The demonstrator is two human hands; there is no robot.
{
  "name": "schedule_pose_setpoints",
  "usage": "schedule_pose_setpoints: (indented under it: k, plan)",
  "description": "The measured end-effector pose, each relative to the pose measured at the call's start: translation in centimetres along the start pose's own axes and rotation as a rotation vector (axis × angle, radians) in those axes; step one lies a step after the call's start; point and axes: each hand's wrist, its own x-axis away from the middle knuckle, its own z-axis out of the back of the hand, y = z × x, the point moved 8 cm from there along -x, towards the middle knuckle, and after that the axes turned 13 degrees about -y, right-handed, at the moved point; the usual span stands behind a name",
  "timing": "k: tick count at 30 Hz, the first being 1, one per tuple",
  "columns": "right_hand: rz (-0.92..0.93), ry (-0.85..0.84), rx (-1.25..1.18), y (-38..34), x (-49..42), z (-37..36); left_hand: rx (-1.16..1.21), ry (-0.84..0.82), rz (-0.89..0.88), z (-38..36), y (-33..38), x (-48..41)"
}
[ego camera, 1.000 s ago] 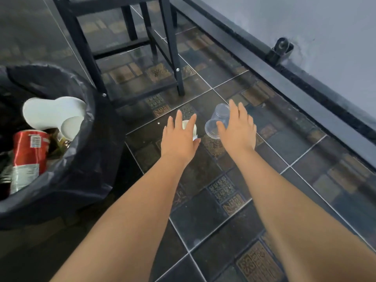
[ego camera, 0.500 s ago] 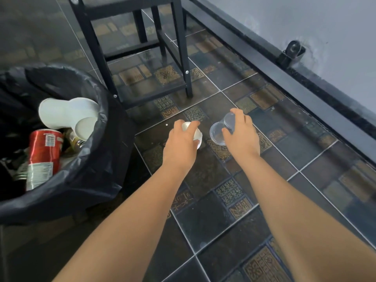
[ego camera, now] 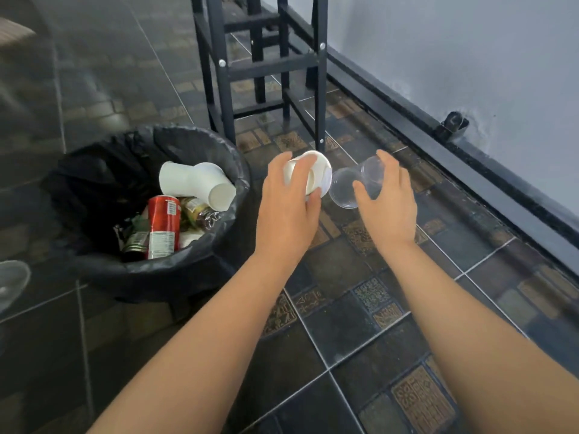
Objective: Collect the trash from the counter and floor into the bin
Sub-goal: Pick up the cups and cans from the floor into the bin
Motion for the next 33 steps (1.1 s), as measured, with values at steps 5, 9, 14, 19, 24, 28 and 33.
schedule_pose_setpoints:
  k: [5, 9, 14, 19, 24, 28, 33]
  plan:
    - [0.072, 0.094, -0.039, -6.1, 0.1, 1.9, 0.001, 0.133, -0.036, 6.2, -0.4, 0.3]
    - [0.102, 0.106, -0.115, -11.2, 0.0, 2.2, -0.005, 0.202, 0.038, 11.1, -4.1, 1.1]
    - [0.180, 0.042, -0.223, -17.7, 0.3, -0.9, -0.033, 0.230, 0.248, 15.3, -10.6, 3.5]
    - [0.191, -0.178, -0.243, -21.7, 2.2, -7.5, -0.109, 0.174, 0.409, 18.1, -15.5, 6.1]
    - [0.246, -0.285, -0.041, -22.9, 4.4, -11.7, -0.258, -0.091, 0.492, 17.2, -18.7, 7.4]
    - [0.249, -0.335, 0.123, -22.6, 4.6, -12.9, -0.343, -0.128, 0.534, 17.1, -19.6, 8.4]
    - [0.262, -0.234, 0.133, -21.8, 4.2, -11.5, -0.088, 0.092, 0.484, 19.3, -17.7, 9.6]
